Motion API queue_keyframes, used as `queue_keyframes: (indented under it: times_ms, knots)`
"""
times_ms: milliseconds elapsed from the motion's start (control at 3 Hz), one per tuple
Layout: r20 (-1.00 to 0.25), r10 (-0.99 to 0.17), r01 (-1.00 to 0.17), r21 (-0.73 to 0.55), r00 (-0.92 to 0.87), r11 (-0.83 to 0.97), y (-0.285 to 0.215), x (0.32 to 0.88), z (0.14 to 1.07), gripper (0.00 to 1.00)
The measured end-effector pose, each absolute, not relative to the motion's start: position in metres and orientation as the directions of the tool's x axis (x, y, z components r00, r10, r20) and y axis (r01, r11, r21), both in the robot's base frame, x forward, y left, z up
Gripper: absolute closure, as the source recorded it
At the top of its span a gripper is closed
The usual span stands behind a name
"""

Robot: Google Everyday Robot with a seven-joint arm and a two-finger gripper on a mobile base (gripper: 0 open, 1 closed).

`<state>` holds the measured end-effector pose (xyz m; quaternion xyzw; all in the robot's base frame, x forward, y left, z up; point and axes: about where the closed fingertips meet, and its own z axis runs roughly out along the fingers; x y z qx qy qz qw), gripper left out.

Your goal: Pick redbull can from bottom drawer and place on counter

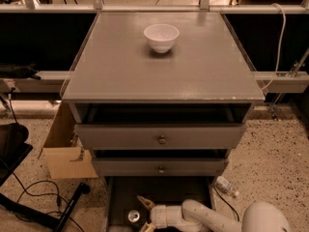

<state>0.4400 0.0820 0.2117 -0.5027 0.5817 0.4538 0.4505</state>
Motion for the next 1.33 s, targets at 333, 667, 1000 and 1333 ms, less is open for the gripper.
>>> queue_keyframes:
  times_ms: [333,667,1000,1333]
  knots:
    - [-0.983,-0.157,-0.994,0.086,-0.095,0.063,0.096,0.435,0.194,0.19]
    - [-0.985,-0.142,-0.994,0.094,-0.101,0.052,0.106,0.434,0.187,0.50]
    - [-0.985,-0.142,-0.994,0.094,-0.101,0.052,0.106,0.434,0.187,0.73]
    - [-0.988,-0.117,-0.994,0.090,-0.097,0.065,0.106,0.423,0.203,0.96]
